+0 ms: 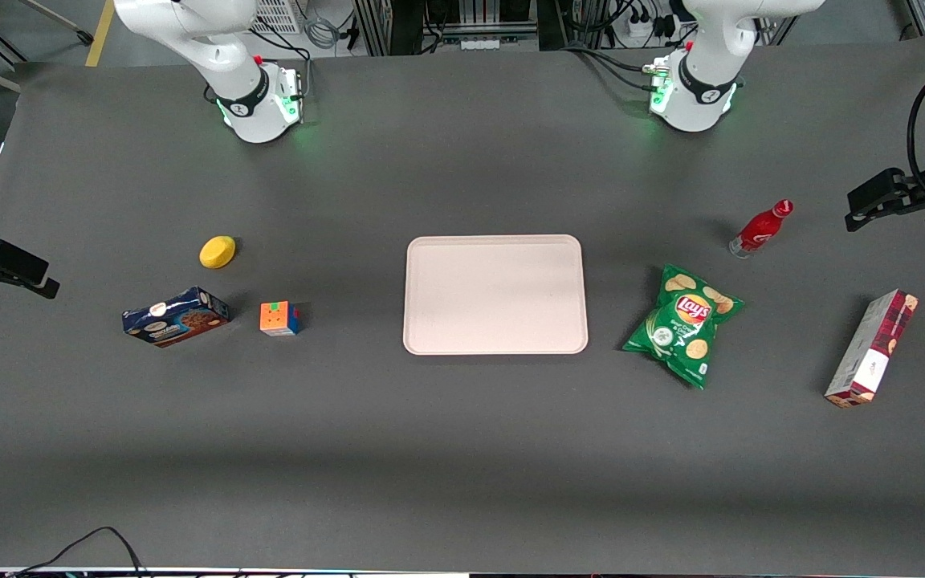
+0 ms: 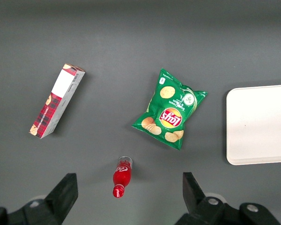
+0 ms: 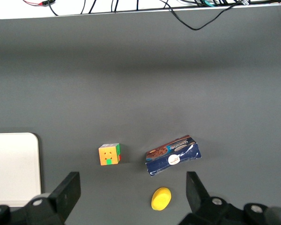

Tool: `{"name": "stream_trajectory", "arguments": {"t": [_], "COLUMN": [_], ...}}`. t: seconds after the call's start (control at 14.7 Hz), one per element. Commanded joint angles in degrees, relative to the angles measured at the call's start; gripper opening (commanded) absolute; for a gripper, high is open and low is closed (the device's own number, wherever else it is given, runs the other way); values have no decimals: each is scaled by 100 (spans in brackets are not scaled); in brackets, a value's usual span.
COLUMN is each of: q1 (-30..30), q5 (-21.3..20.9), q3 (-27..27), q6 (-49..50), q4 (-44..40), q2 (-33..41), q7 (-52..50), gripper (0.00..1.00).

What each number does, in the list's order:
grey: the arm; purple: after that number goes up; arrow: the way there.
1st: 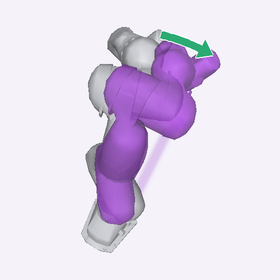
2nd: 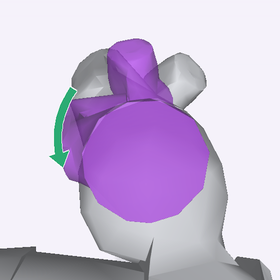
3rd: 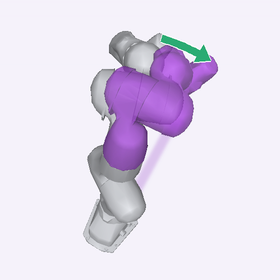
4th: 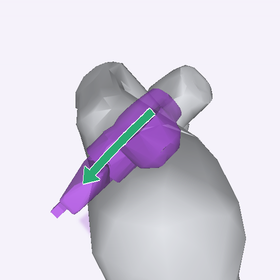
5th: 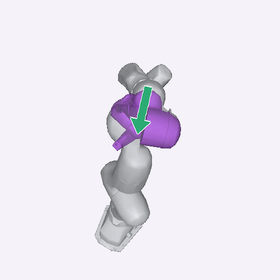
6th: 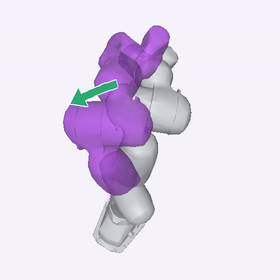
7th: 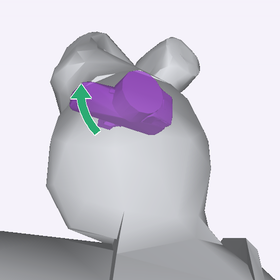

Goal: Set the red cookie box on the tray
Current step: 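Move the left gripper down toward the red-and-white cookie box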

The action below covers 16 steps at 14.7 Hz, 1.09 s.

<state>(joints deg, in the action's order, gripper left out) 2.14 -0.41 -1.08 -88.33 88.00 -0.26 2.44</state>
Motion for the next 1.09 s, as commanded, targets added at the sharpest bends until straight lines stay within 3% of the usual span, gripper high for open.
{"name": "stream_trajectory", "arguments": {"t": [0.0, 0.27, 0.48, 0.61, 1.02], "q1": [40, 32, 40, 14, -47], "q5": [-82, -99, -458, -775, -688], "q3": [-15, -103, -103, -138, -1069], "q6": [-35, -219, -674, -1061, -2397], "q4": [-20, 146, 909, 1253, 2062], "q2": [0, 26, 298, 325, 133], "q7": [20, 72, 90, 588, 2451], "gripper": [100, 100, 100, 100, 100]}}
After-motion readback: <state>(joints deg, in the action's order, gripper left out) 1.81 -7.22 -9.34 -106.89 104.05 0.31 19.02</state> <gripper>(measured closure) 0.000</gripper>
